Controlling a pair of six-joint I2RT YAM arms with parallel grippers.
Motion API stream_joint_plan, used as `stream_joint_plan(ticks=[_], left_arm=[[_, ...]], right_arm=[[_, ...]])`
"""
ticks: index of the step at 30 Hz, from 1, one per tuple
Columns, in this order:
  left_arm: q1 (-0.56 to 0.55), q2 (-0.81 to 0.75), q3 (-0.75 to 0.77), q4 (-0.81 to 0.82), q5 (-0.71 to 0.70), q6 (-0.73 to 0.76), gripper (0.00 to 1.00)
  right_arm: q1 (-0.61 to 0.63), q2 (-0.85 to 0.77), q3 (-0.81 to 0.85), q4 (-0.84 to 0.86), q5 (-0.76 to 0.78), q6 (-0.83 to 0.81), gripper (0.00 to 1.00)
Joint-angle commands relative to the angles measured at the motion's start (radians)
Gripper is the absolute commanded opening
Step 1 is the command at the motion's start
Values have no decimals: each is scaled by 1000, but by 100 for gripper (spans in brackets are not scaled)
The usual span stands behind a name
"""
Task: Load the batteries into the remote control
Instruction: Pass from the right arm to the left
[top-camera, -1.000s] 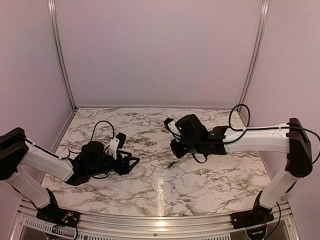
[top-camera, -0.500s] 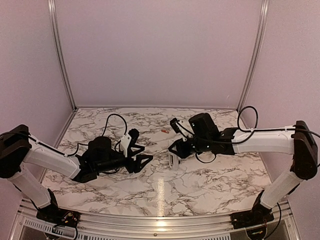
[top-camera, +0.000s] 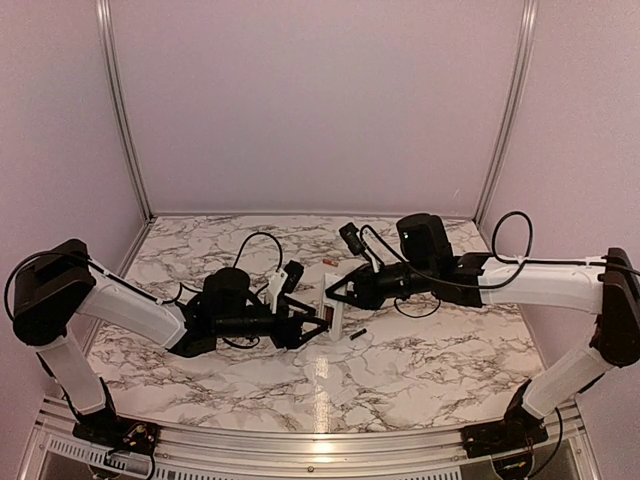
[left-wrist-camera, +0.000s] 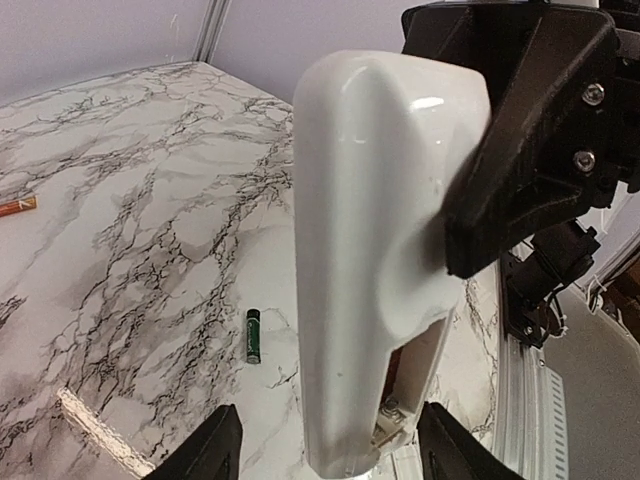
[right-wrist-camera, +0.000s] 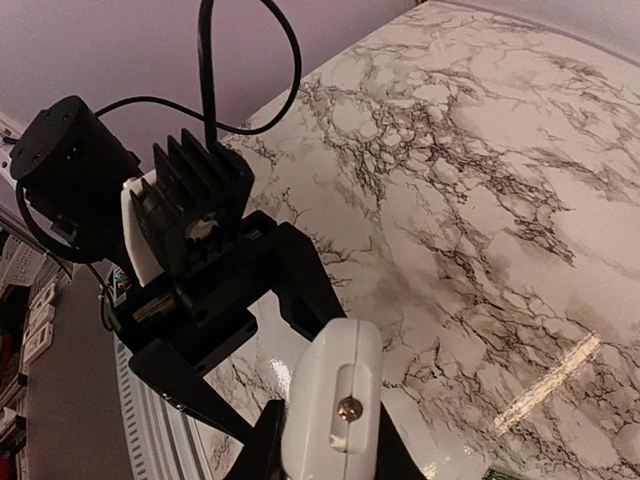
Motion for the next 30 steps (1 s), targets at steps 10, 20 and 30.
stream_joint_plan(ticks=[10, 20, 30], left_arm=[[4, 41, 15, 159, 139, -182, 20], [15, 67, -17, 484, 129, -421, 2], [14, 94, 33, 420, 70, -420, 0]], right_arm=[[-9, -46, -12, 96, -146, 45, 15], [-82, -49, -85, 298, -261, 220, 47], [-82, -28, -101, 403, -236, 309, 43]])
